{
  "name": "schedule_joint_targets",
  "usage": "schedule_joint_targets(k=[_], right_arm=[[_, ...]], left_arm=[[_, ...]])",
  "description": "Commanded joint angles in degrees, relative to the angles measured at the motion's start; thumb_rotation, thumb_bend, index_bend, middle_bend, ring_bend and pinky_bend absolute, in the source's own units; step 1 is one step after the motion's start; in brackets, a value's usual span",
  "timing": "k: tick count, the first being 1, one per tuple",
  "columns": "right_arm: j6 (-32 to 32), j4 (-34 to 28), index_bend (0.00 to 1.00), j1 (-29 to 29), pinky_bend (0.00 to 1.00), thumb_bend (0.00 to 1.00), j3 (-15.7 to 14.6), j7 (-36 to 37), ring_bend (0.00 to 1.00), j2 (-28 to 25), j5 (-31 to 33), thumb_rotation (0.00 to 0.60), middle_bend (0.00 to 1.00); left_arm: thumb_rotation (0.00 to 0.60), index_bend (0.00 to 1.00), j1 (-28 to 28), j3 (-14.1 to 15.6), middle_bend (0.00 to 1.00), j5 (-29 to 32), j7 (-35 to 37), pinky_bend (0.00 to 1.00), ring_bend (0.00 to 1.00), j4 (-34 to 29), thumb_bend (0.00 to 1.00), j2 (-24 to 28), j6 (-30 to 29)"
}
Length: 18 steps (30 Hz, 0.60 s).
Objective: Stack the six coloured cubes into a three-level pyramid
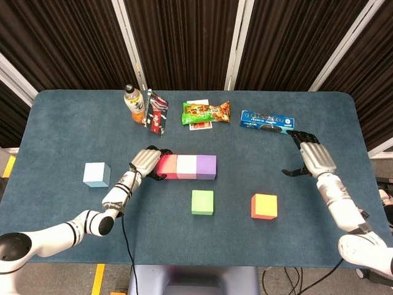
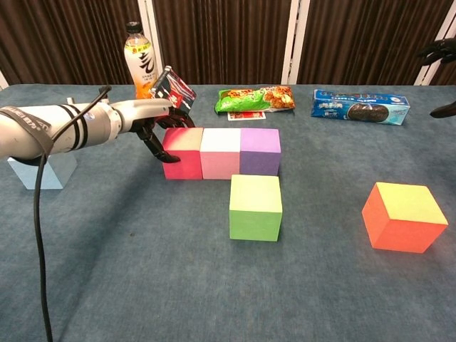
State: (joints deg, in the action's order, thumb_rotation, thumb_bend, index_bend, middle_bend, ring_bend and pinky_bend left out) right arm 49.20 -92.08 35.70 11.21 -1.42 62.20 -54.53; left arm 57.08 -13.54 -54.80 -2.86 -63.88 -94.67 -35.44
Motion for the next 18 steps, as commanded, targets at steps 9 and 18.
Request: schedule_joint_targets(k=[9,18], right_arm=[[0.07,0.12,0.08,-0.27,0.11,0.27,0.10,-0.10,0.03,0.01,0.11,0.600,0.17],[0.16,0.36,0.08,-0.75,0.11,0.27,0.19,0.41,0.03,-0.10,0.01,0.600,0.17]], left_arm=[[0.600,0.26,0.36,-0.17,0.33,0.00,0.10,0.14,0.24,0.18,0.32,-0.46,0.39],[0.600,0.26,1.11,-0.47,0.33,0.25,-0.40,0.14,0.24,0.41,0.32,-1.06,0.57]])
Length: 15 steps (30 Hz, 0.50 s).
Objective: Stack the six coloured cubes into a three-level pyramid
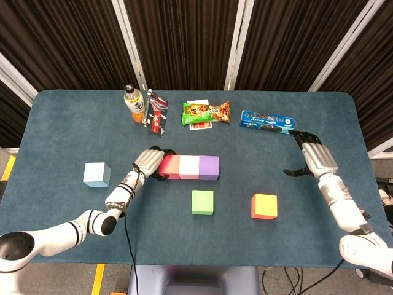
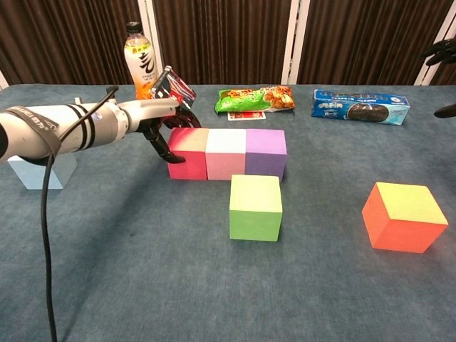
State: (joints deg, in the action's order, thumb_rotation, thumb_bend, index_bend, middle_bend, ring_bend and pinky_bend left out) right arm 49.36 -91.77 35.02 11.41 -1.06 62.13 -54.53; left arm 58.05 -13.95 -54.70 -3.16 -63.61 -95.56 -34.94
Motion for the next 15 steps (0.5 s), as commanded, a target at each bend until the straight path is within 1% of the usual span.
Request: schedule_joint_targets(k=[1,5,10,12,15], right_arm=[[0.00,0.08,0.08,-0.11,0.11,0.27,0.00,0.11,0.03,-0.02,0.01,0.600,0.17],[-0.09,0.28,0.08,-0.25,0.11,0.27,0.06,0.32,0.03,-0.01,-0.01,0.600,0.17],[-0.34,0.52,0.08,-0.22,0.11,0.27,0.12,0.48,0.03,0.21,-0.15,0.600,0.17],[-0.42,0.58,0.08,-0.19,0.11,0.27,0.13,0.48,0.03,0.29,-0.23,0.600,0.17],[-0.50,0.56,0.08,-0.17,0.10,0.27,0.19,0.51,0.03,0.31,-0.30,0.600,0.17]], left_arm=[[0.600,0.26,0.22,-0.07,0.33,0.24,-0.20,0.14,0.24,0.24,0.32,-0.26,0.10],[0.600,0.24,0.38,0.19,0.30,0.91,-0.78,0.14,0.22,0.14,0.32,-0.29,0.53],[0.600,0.08,0.43,0.64,0.17,1.81,-1.55,0.14,0.12,-0.50,0.32,0.10,0.95],[0.600,0.05,0.38,0.72,0.14,2.07,-1.75,0.13,0.08,-0.82,0.32,0.24,0.83],[0.600,0.03,0.34,0.91,0.10,2.30,-2.15,0.13,0.05,-1.34,0.32,0.52,0.67]])
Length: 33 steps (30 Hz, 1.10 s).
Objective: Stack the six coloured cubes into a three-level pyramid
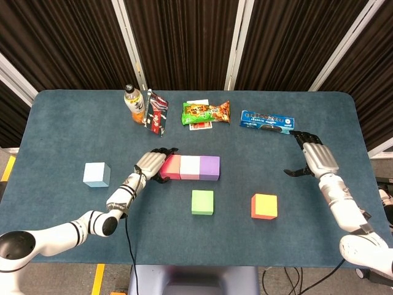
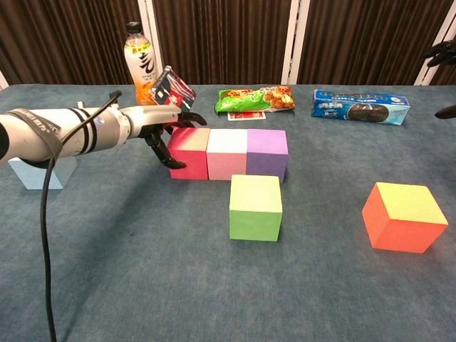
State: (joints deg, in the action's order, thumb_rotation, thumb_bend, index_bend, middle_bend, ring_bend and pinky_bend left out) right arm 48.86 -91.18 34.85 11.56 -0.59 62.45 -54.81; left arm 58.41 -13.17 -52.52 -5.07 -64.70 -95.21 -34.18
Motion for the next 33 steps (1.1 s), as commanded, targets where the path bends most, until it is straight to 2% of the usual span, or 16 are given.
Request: schedule_joint_targets(k=[1,8,18,21,33], right_arm=[[0.02,-0.03,0.08,-0.02,0.10,0.27,0.08,0.09,0.03,-0.01,-0.04,0.600,0.17],[0.28,-0.23,0.08,-0.38,0.10,0.27,0.26,0.58,0.03,-0.35,-0.31,0.600,0.17],[0.85,-0.87,0.08,-1.37,0.10,0.28,0.29,1.97,0.03,-1.13,-1.63,0.600,0.17],[0.90,-0.76,0.08,-1.56,0.10,0.28,0.24,2.27,0.03,-1.01,-1.87,0.600,0.17],[0.68,-0.12,0.08,-1.86,0.10,0.28,0.23,2.43,0.03,-0.87,-1.46,0.600,0.17]], left_arm=[[0.600,0.03,-0.03,0.18,0.09,0.20,-0.37,0.13,0.03,-0.46,0.32,0.28,-0.15],[0.600,0.00,-0.52,0.24,0.00,0.29,-1.06,0.11,0.00,-3.34,0.33,1.96,-1.62],[0.600,0.00,-3.64,2.05,0.00,-2.45,-5.23,0.08,0.00,-10.33,0.33,8.05,-8.72],[0.600,0.00,-3.68,2.53,0.00,-1.44,-7.28,0.08,0.00,-9.45,0.33,7.53,-9.43],[0.600,0.00,0.15,1.67,0.00,2.82,-10.09,0.07,0.00,0.96,0.33,-0.20,-4.69]])
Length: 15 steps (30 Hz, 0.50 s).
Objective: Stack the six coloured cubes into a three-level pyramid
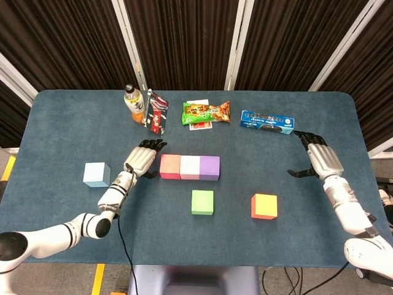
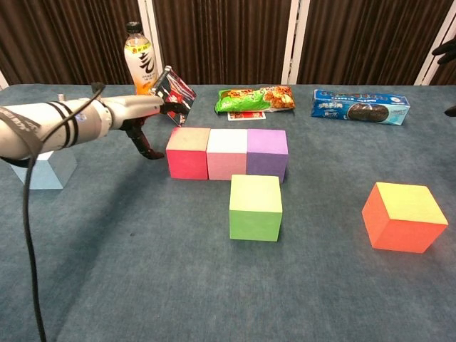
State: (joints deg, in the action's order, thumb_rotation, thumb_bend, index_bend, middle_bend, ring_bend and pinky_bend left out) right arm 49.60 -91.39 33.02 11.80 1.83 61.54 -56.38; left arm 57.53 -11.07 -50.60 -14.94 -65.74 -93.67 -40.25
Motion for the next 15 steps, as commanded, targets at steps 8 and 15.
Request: schedule_joint_targets(k=[8,15], right_arm=[[-0.31,1.04,0.08,-0.22,0.10,0.28,0.11,0.44,0.03,0.27,0.44,0.600,0.17],[-0.34,1.18,0.08,-0.58,0.10,0.28,0.19,1.10,0.03,0.00,0.06,0.600,0.17]], left_arm=[[0.600,0.00,1.97,-1.48,0.00,1.00,1.05,0.07,0.00,3.41,0.33,-3.30,2.87],[0.600,0.00,0.82,-1.29,0.00,0.35,0.79,0.07,0.00,1.48,0.33,-1.27,0.91]])
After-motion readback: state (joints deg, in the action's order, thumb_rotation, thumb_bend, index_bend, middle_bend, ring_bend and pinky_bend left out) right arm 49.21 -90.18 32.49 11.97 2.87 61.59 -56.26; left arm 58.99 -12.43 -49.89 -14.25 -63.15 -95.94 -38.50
